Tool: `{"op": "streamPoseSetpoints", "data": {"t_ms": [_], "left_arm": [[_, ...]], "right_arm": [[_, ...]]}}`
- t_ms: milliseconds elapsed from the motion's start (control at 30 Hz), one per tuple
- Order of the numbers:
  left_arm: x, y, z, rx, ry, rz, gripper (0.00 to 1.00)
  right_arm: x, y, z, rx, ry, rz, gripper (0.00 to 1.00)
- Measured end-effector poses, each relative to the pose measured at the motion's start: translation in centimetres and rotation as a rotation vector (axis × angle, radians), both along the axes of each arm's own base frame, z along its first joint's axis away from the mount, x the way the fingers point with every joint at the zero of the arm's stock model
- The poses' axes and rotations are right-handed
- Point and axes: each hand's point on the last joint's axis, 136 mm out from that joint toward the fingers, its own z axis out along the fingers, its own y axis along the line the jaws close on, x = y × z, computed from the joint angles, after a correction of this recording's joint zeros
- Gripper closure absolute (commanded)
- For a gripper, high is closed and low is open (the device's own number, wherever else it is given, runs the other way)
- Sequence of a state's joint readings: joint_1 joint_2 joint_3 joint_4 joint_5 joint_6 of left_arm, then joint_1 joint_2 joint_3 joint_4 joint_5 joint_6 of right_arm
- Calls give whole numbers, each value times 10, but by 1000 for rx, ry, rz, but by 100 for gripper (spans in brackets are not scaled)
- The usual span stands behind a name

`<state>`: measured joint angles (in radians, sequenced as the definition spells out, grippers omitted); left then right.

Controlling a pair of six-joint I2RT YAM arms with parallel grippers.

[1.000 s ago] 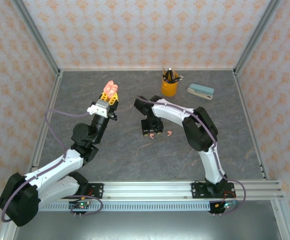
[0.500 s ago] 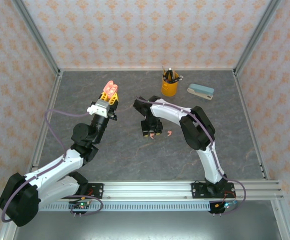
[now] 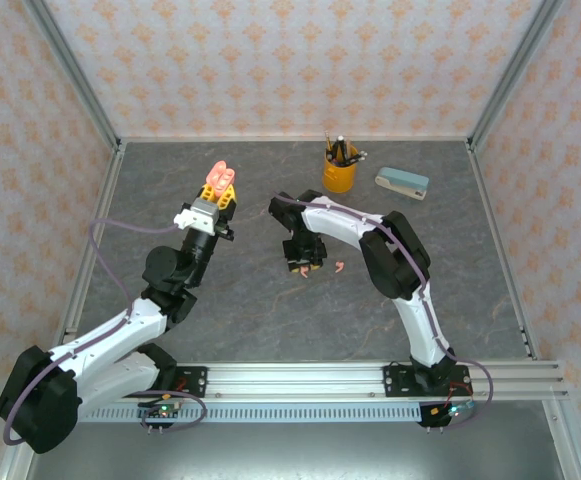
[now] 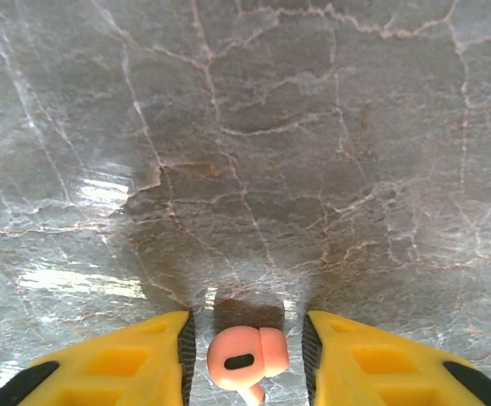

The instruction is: Insert wireless bluetooth earbuds into charging case

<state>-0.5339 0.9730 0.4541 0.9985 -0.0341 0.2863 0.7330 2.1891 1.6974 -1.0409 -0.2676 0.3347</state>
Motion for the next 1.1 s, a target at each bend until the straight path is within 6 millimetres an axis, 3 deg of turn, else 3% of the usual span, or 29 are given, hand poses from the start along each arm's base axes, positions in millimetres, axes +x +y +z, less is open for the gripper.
{"op": "streamPoseSetpoints", "data": {"t_ms": [333, 867, 1100], "left_arm": [[0, 0, 0, 0, 0, 0, 100], [0, 0, 0, 0, 0, 0, 100], [0, 0, 0, 0, 0, 0, 100]], "right_arm": [[0, 0, 0, 4, 3, 5, 75], [0, 3, 4, 53, -17, -24, 80], [3, 5, 25, 113, -82, -50, 82]]}}
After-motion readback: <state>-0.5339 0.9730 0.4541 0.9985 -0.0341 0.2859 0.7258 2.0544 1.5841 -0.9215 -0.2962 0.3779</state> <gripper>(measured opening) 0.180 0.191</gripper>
